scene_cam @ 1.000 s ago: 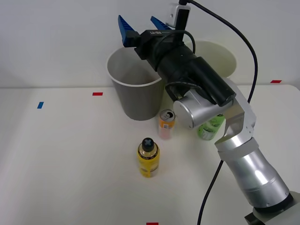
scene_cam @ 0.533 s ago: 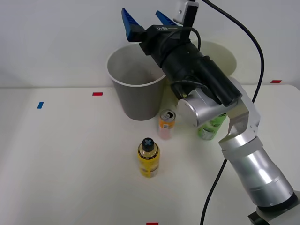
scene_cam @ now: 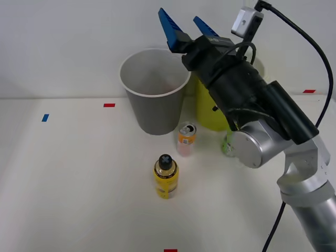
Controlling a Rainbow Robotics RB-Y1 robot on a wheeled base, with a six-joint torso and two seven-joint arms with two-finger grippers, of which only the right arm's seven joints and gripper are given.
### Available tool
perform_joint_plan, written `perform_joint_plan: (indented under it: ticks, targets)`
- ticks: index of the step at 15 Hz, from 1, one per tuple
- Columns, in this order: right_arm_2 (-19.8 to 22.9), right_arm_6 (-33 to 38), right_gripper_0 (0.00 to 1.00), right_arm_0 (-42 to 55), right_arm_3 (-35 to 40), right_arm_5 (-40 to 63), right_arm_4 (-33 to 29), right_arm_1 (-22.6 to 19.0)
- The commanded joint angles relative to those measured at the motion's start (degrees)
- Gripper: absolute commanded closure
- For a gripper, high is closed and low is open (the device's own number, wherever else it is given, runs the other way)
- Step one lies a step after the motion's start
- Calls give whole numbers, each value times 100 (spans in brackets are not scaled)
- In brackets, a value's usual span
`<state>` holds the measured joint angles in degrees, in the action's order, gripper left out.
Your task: Put cans in the gray bin, plastic bottles in the light green bin
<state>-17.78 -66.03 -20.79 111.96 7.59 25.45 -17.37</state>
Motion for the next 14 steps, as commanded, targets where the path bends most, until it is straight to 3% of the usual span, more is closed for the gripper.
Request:
perform_joint_plan:
  ticks: [1, 8, 14]
  targets:
    - [20, 11, 1, 848, 643, -3, -23, -267]
    - [416, -226, 1, 4030, 2911, -117, -286, -908]
    - [741, -604, 1, 6473, 2946, -1787, -638, -1260]
